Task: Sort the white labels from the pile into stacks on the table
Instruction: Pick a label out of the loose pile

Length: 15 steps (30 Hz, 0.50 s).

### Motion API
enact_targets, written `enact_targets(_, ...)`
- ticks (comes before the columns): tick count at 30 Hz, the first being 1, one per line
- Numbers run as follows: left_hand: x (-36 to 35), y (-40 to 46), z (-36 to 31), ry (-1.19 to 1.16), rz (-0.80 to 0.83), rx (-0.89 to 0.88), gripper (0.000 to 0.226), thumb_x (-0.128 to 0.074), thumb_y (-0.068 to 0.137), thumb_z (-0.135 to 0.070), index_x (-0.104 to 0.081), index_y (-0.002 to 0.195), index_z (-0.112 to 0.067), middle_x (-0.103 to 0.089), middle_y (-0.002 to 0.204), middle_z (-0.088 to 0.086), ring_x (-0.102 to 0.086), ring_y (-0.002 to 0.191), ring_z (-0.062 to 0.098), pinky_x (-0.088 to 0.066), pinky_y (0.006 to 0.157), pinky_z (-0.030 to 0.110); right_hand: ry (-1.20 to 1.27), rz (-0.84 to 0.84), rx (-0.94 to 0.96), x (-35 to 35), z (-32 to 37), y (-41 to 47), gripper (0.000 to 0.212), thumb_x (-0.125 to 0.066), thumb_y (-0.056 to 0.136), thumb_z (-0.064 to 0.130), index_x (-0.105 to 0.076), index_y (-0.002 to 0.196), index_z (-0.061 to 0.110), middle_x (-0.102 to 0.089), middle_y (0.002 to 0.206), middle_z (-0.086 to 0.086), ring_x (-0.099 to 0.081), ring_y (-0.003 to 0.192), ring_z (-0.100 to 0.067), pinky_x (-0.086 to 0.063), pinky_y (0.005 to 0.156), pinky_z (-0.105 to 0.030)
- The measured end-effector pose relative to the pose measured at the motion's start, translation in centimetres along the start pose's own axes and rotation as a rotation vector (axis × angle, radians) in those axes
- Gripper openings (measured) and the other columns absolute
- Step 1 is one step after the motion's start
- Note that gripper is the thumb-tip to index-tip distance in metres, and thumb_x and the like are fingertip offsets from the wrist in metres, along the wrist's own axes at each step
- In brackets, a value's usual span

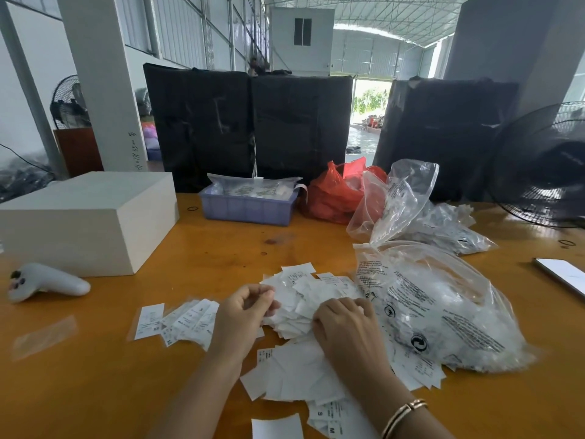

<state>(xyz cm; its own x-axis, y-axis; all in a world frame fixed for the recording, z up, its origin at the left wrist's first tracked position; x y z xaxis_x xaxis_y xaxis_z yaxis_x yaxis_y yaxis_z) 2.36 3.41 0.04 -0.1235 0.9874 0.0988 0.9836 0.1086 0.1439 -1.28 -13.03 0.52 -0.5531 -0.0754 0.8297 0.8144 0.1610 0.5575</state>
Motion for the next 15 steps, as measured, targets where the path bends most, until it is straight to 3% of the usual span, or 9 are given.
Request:
enact_targets(7, 0.15, 0.30, 0.15, 0.008, 0.001, -0.007, 0.007, -0.060, 0.093, -0.022, -0.067, 0.094, -0.022, -0.073, 0.075, -0.013, -0.067, 0.072, -0.002, -0.047, 0.054, 0.011, -0.021, 0.008, -0.037, 0.12, -1.18, -0.42, 0.010, -0.073, 0.078, 0.031, -0.074, 0.086, 0.026, -0.071, 0.088, 0.012, -0.067, 0.082, -0.010, -0.052, 0.083, -0.038)
enact_targets(13, 0.12, 0.34, 0.23, -0.002, 0.011, -0.010, 0.008, -0.059, 0.093, -0.021, -0.067, 0.095, -0.022, -0.073, 0.076, -0.013, -0.067, 0.072, -0.002, -0.047, 0.053, 0.009, 0.011, -0.001, 0.002, 0.27, -0.63, 0.16, 0.025, -0.089, 0.058, 0.016, -0.076, 0.078, 0.022, -0.070, 0.068, 0.008, -0.067, 0.065, -0.011, -0.055, 0.069, -0.032)
enact_targets(15, 0.02, 0.30, 0.20, -0.003, 0.015, -0.015, 0.008, -0.059, 0.093, -0.020, -0.067, 0.095, -0.022, -0.073, 0.076, -0.013, -0.067, 0.071, -0.002, -0.046, 0.053, 0.007, 0.016, 0.023, -0.033, -0.04, -0.75, 0.15, 0.032, -0.086, 0.063, 0.019, -0.075, 0.093, 0.018, -0.071, 0.081, 0.004, -0.067, 0.073, -0.014, -0.055, 0.071, -0.032)
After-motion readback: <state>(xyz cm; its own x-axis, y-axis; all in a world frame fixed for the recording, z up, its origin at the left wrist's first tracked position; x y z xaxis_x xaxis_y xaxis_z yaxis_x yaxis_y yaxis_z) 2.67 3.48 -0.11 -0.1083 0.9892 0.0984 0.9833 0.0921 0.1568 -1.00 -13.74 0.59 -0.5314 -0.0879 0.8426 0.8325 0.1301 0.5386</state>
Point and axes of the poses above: each hand's wrist, its own y-axis towards the middle knuckle, its own x-axis out of the back of the hand, z = x × y, the point moved 4 cm from there along y, towards the middle knuckle
